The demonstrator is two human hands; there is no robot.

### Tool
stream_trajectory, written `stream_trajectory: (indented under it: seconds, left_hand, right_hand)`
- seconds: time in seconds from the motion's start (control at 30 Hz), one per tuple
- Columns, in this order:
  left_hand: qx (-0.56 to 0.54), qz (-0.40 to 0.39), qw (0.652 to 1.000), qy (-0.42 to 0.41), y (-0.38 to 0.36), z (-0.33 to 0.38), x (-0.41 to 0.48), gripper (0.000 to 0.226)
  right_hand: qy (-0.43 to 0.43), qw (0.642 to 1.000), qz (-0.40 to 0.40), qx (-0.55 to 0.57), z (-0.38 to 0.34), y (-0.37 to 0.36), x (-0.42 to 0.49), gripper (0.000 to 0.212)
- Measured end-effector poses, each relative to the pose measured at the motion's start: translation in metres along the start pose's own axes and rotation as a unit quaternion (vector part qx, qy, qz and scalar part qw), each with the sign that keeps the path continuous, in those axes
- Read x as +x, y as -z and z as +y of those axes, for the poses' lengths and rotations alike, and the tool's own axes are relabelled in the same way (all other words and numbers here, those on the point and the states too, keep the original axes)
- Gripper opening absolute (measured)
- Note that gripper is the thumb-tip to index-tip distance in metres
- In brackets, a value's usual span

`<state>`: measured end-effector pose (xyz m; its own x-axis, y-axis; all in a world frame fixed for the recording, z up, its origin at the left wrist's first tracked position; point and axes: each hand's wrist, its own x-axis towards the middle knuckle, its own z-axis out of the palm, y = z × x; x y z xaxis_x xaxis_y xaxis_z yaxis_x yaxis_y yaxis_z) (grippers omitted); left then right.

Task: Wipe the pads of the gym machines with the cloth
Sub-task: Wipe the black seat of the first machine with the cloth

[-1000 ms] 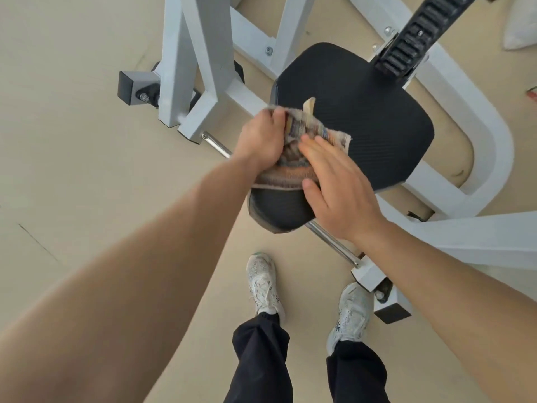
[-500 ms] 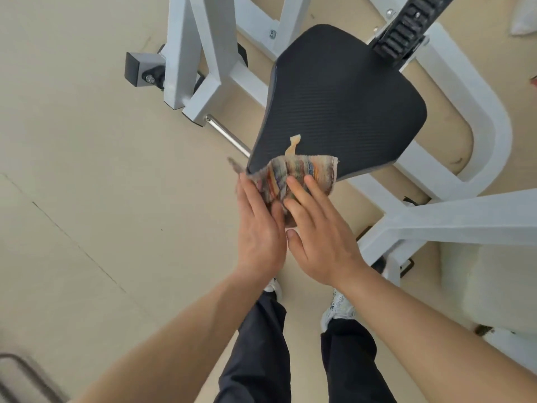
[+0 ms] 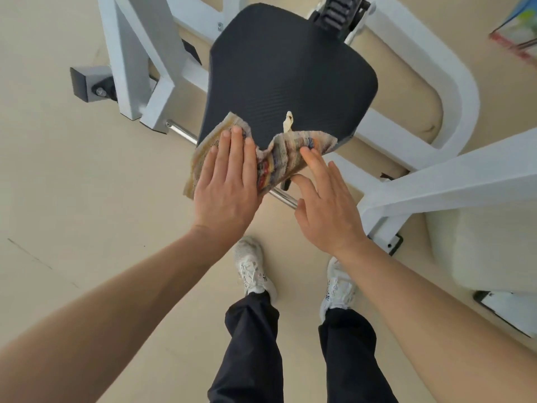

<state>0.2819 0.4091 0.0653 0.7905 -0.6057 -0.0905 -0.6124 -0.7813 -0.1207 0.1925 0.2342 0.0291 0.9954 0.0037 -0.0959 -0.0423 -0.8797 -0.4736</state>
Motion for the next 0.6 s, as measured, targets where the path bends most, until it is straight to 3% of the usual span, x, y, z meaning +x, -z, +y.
stream_trajectory:
  seconds: [0.13, 0.27, 0.33, 0.47, 0.6]
  left_hand:
    - [0.005, -0.103, 0.995, -0.006, 0.007, 0.033, 0.033, 0.075]
    - [0.006, -0.092, 0.992, -0.084, -0.001, 0.060, 0.085, 0.069]
    - [-0.018, -0.089, 0.988, -0.124, -0.002, 0.074, 0.114, 0.066]
    - [-0.025, -0.096, 0.979, -0.178, 0.006, 0.063, 0.110, 0.059]
    - [-0.044, -0.113, 0.978, -0.171, 0.023, 0.007, 0.048, 0.059]
  right_hand:
    - [-0.096, 0.994, 0.029, 0.043, 0.018, 0.007, 0.001, 0.046]
    - [-0.225, 0.965, 0.060, 0.122, 0.030, 0.019, 0.014, 0.055]
    - [-0.283, 0.929, 0.074, 0.227, 0.036, 0.023, 0.024, 0.054]
    - [-0.325, 0.811, 0.105, 0.476, 0.023, 0.024, 0.048, 0.050]
    - [-0.346, 0.738, 0.156, 0.558, -0.034, 0.010, 0.056, 0.050]
